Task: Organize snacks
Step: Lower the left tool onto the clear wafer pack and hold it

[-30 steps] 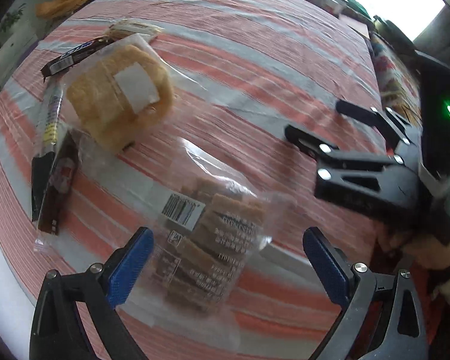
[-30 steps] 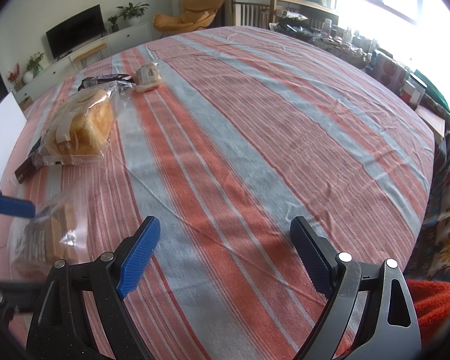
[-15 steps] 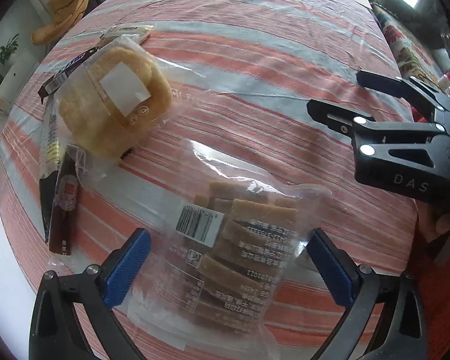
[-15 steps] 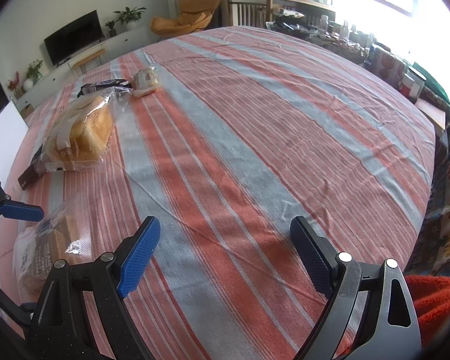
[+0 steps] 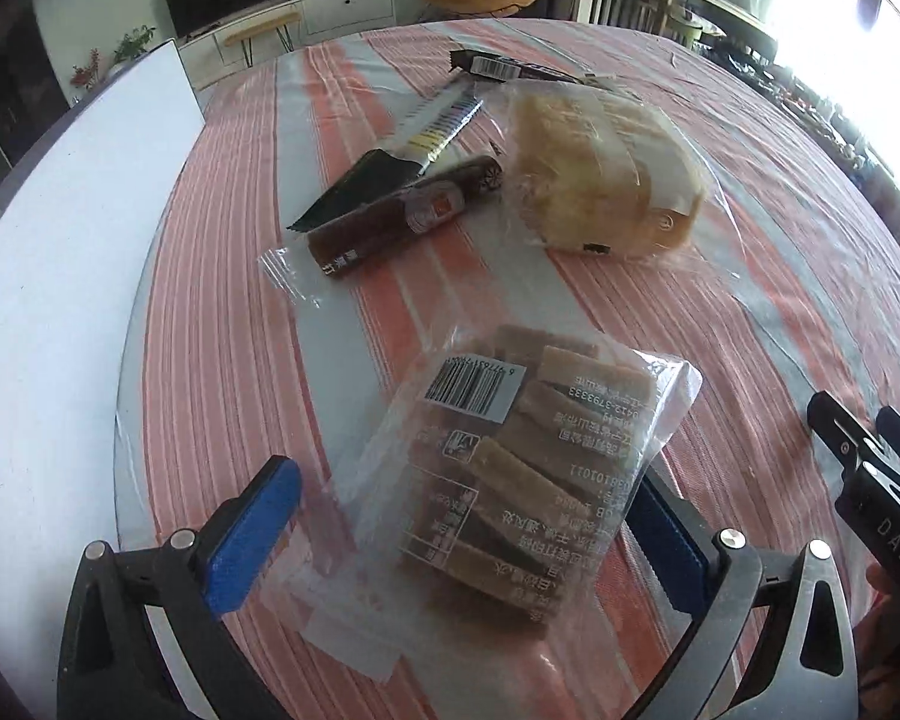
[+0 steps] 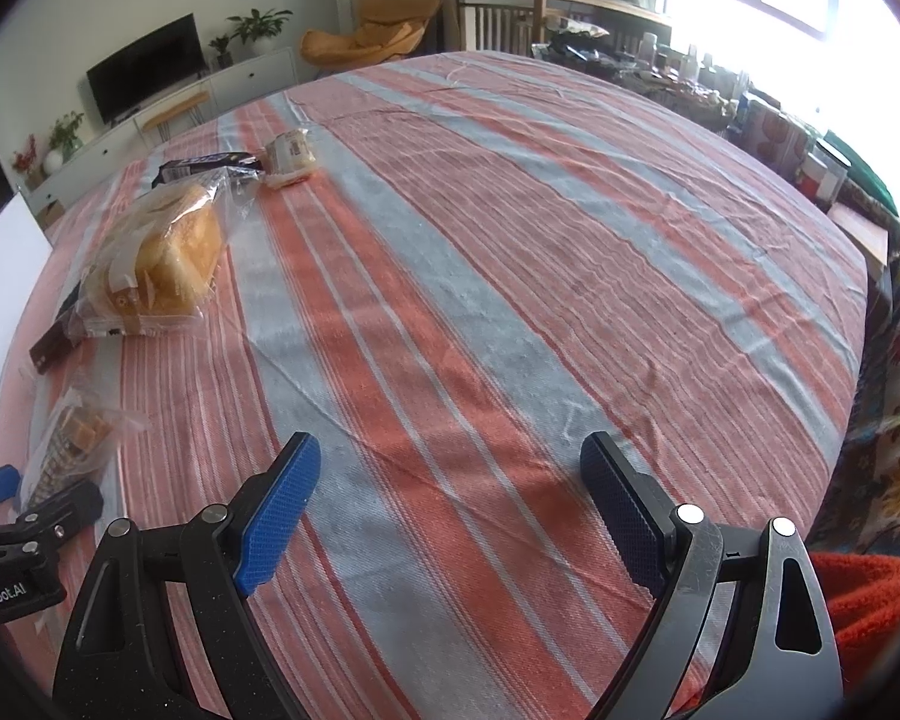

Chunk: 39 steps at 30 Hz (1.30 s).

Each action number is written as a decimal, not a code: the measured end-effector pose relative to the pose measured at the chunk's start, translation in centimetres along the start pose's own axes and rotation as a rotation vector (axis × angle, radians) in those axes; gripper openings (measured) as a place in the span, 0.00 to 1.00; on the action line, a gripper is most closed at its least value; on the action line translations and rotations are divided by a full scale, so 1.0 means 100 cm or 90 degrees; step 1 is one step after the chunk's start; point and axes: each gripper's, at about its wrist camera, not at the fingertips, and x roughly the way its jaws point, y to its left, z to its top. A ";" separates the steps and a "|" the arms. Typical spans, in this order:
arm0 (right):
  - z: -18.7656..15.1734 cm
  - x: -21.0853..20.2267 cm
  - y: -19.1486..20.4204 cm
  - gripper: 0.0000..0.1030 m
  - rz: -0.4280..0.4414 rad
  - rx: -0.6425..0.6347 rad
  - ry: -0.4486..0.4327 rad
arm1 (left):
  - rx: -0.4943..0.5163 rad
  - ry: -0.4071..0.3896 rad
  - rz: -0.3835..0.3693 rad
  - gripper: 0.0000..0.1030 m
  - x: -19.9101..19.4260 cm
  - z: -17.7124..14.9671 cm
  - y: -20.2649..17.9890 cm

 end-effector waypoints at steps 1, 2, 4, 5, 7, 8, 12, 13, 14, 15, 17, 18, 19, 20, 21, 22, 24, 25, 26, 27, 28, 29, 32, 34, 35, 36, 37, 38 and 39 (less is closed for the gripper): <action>0.000 0.000 0.000 0.89 0.001 0.000 0.000 | -0.001 -0.008 0.001 1.00 0.000 -0.002 -0.003; 0.000 0.000 0.000 0.89 0.002 0.001 0.000 | -0.001 -0.017 0.001 1.00 -0.001 -0.005 0.000; 0.000 0.000 0.000 0.89 0.001 -0.001 0.000 | 0.004 -0.046 -0.002 1.00 -0.004 -0.010 0.001; 0.000 0.000 0.000 0.89 0.000 -0.002 0.000 | 0.008 -0.063 -0.003 1.00 -0.004 -0.011 0.002; 0.000 0.001 0.000 0.89 0.000 -0.002 0.000 | 0.007 -0.088 -0.003 1.00 -0.005 -0.014 0.002; 0.000 0.000 0.000 0.89 0.000 -0.002 0.000 | 0.005 -0.088 -0.001 1.00 -0.005 -0.012 0.002; 0.000 0.001 0.000 0.89 -0.001 -0.002 0.000 | -0.019 -0.092 0.013 1.00 -0.007 -0.013 0.006; 0.000 0.001 0.000 0.89 -0.001 -0.002 0.000 | -0.031 -0.092 0.019 1.00 -0.007 -0.014 0.010; 0.000 0.001 0.000 0.89 -0.001 -0.002 0.000 | -0.043 -0.092 0.024 1.00 -0.008 -0.014 0.012; 0.000 0.001 0.000 0.89 -0.001 -0.002 0.000 | -0.053 -0.092 0.029 1.00 -0.007 -0.014 0.015; 0.000 0.001 0.000 0.89 -0.001 -0.002 0.000 | -0.059 -0.092 0.033 1.00 -0.007 -0.013 0.016; 0.000 0.001 0.000 0.89 -0.001 -0.002 0.000 | -0.058 -0.092 0.034 1.00 -0.007 -0.013 0.016; 0.000 0.001 0.000 0.89 -0.001 -0.002 0.000 | -0.058 -0.092 0.034 1.00 -0.007 -0.013 0.016; 0.000 0.001 0.000 0.89 -0.001 -0.002 0.000 | -0.058 -0.092 0.034 1.00 -0.007 -0.013 0.016; 0.000 0.001 0.000 0.89 -0.001 -0.002 0.000 | -0.058 -0.092 0.034 1.00 -0.007 -0.013 0.016; 0.000 0.001 0.000 0.89 -0.001 -0.002 0.000 | -0.058 -0.092 0.034 1.00 -0.007 -0.013 0.016; 0.000 0.001 0.000 0.89 -0.001 -0.002 0.000 | -0.058 -0.092 0.034 1.00 -0.007 -0.013 0.016; 0.000 0.001 0.000 0.89 -0.001 -0.002 0.000 | -0.058 -0.092 0.034 1.00 -0.007 -0.013 0.016; 0.000 0.001 0.000 0.89 -0.001 -0.002 0.000 | -0.058 -0.092 0.034 1.00 -0.007 -0.013 0.016; 0.000 0.001 0.000 0.89 -0.001 -0.002 0.000 | -0.059 -0.092 0.034 1.00 -0.007 -0.013 0.016; 0.000 0.001 0.000 0.89 -0.001 -0.002 0.000 | -0.059 -0.092 0.034 1.00 -0.007 -0.013 0.016; 0.000 0.001 0.000 0.89 -0.001 -0.002 0.000 | -0.059 -0.092 0.034 1.00 -0.007 -0.013 0.016; 0.000 0.001 0.000 0.89 -0.002 -0.002 0.000 | -0.059 -0.093 0.034 1.00 -0.007 -0.013 0.016; 0.000 0.001 0.000 0.89 -0.001 -0.002 0.000 | -0.059 -0.092 0.034 1.00 -0.007 -0.013 0.016; 0.000 0.001 0.000 0.89 -0.002 -0.002 0.000 | -0.059 -0.093 0.035 1.00 -0.007 -0.013 0.016; 0.000 0.001 0.000 0.89 -0.001 -0.002 0.000 | -0.058 -0.092 0.034 1.00 -0.007 -0.013 0.016; 0.000 0.001 0.000 0.89 -0.002 -0.002 0.000 | -0.058 -0.093 0.034 1.00 -0.007 -0.013 0.016; 0.000 0.001 0.000 0.89 -0.001 -0.002 0.000 | -0.058 -0.093 0.034 1.00 -0.007 -0.013 0.016; 0.000 0.001 0.000 0.89 -0.002 -0.002 0.000 | -0.058 -0.092 0.034 1.00 -0.007 -0.013 0.016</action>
